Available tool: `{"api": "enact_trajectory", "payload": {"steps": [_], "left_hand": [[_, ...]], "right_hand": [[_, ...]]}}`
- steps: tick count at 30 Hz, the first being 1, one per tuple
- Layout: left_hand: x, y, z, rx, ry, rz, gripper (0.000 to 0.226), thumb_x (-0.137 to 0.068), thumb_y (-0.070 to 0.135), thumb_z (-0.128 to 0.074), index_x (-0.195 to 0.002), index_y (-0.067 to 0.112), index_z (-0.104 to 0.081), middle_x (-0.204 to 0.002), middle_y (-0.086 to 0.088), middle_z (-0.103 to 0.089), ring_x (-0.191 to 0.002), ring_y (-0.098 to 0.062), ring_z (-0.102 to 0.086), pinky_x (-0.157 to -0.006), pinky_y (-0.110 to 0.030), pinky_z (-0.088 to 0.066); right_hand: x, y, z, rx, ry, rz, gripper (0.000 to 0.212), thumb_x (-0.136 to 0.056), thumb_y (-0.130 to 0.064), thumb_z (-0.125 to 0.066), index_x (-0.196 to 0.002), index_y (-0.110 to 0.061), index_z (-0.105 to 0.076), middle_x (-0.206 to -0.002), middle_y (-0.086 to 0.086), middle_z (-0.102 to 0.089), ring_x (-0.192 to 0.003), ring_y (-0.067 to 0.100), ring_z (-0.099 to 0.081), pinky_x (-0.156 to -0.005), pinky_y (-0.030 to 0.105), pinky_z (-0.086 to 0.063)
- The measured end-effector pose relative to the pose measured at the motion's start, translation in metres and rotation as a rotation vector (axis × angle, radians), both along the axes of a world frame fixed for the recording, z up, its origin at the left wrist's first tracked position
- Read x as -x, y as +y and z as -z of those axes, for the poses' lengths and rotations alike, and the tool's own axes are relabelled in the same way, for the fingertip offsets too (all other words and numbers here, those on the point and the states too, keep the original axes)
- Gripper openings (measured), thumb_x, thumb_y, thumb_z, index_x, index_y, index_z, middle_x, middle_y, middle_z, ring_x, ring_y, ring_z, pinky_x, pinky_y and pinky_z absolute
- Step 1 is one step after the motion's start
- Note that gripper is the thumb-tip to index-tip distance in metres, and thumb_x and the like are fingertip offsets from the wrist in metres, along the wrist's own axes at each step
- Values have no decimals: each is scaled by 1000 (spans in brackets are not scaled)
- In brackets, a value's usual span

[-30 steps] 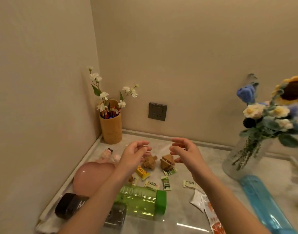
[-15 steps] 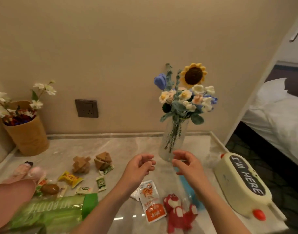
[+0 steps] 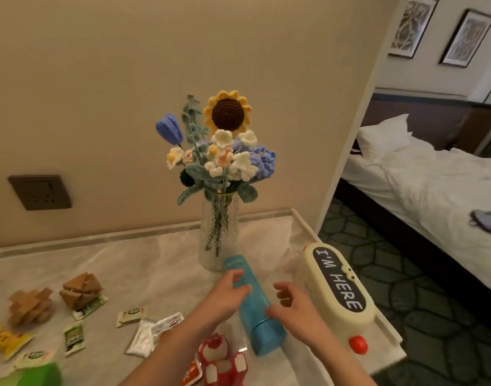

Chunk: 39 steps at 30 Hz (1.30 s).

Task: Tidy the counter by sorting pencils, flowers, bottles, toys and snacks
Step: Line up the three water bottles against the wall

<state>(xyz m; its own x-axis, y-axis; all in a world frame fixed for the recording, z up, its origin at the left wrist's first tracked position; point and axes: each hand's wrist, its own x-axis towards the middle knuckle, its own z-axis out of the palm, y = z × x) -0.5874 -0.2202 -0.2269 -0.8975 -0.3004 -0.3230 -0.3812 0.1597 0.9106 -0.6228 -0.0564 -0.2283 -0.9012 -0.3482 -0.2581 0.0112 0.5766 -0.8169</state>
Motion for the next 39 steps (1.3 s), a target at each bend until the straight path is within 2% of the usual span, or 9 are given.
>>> {"api": "enact_trajectory", "payload": {"steps": [4,9,15,18,20,25,30,34,39], "left_hand": [[6,-4,10,146,-7,40,43,-95,10,-52,-138,13,-46,-142,-7,-38,-123,-22,-49,-100,-36,-46],[5,-5,21,385,-13,210,55,-87,-5,-50,-137,18,-49,-141,-12,-26,-126,-26,-43,-109,-27,-34],[3,-12,24,781,91,381,81,-74,32,-71,-145,41,-32,-156,1,-12,-143,-20,-16,-115,-26,-20],[1,-16,20,771,213,368,84,-71,34,-74,-144,35,-32,-155,-1,-18,-144,-19,-12,-117,-30,-16],[0,-21,15,761,314,325,78,-69,35,-75,-139,27,-42,-149,-2,-30,-142,-20,-20,-117,-33,-18],[-12,-45,5,714,412,146,68,-59,37,-70,-124,32,-53,-127,7,-46,-123,-16,-38,-106,-26,-29],[-31,-83,-2,796,318,-5,74,-52,51,-68,-123,45,-49,-118,14,-44,-112,-11,-37,-103,-32,-35],[-58,-119,-2,784,275,-116,80,-47,64,-63,-123,47,-46,-113,18,-44,-108,-10,-37,-98,-30,-36],[-99,-171,-4,616,249,-293,86,-43,63,-71,-123,42,-49,-115,15,-50,-110,-12,-46,-96,-34,-43]], "right_hand": [[-1,-6,21,-85,-95,-141,81,-67,-32,-80,-137,-20,-40,-109,-8,-55,-93,5,-59,-75,19,-52],[1,-11,25,-151,-32,-160,88,-43,-46,-70,-126,-26,-47,-101,-12,-60,-87,7,-64,-78,32,-57],[21,-6,-9,-255,-8,-219,72,-52,-52,-58,-119,-27,-56,-92,-11,-56,-83,8,-57,-70,20,-48],[28,-9,-30,-225,18,-218,35,-51,-51,-52,-75,-26,-56,-72,-9,-55,-63,6,-50,-55,20,-39],[31,-14,-41,-185,18,-232,33,-53,-49,-53,-66,-20,-57,-64,-7,-56,-59,8,-49,-54,24,-38],[29,-37,-62,-43,65,-211,42,-58,-46,-62,-92,-23,-69,-90,0,-70,-79,11,-64,-67,31,-54],[17,-72,-62,182,65,-154,27,-76,-32,-76,-97,-28,-60,-96,1,-63,-82,19,-68,-54,33,-60],[-3,-115,-60,250,136,-225,47,-60,-45,-78,-99,-34,-53,-94,-10,-62,-80,8,-65,-56,26,-57],[-29,-178,-61,349,170,-379,65,-59,-28,-87,-113,-33,-51,-104,-14,-62,-87,-9,-61,-67,12,-50]]}}
